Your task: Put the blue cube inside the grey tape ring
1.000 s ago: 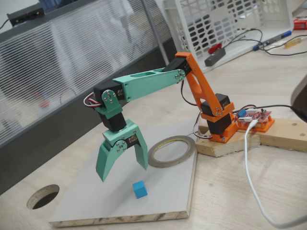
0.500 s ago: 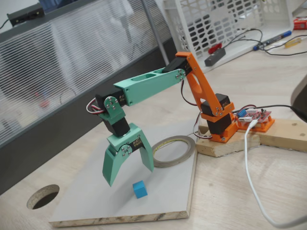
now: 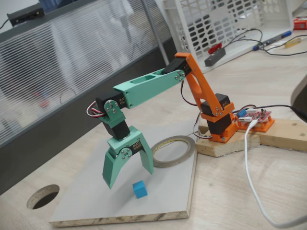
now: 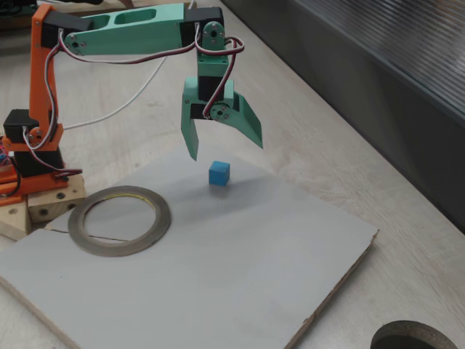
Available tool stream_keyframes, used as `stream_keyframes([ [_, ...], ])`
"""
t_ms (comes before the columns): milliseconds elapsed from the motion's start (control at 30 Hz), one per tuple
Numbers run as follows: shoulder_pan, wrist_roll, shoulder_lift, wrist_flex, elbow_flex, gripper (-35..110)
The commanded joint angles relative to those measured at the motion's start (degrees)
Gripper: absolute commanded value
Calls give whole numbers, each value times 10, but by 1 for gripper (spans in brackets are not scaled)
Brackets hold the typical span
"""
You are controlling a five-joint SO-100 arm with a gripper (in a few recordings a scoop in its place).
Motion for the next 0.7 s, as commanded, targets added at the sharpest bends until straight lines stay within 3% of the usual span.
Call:
stream_keyframes([
  [0,-11,4,11,18,7,82],
  [300,-11,4,-105,19,-19,82],
  [667,-11,4,-112,47,-47,82],
])
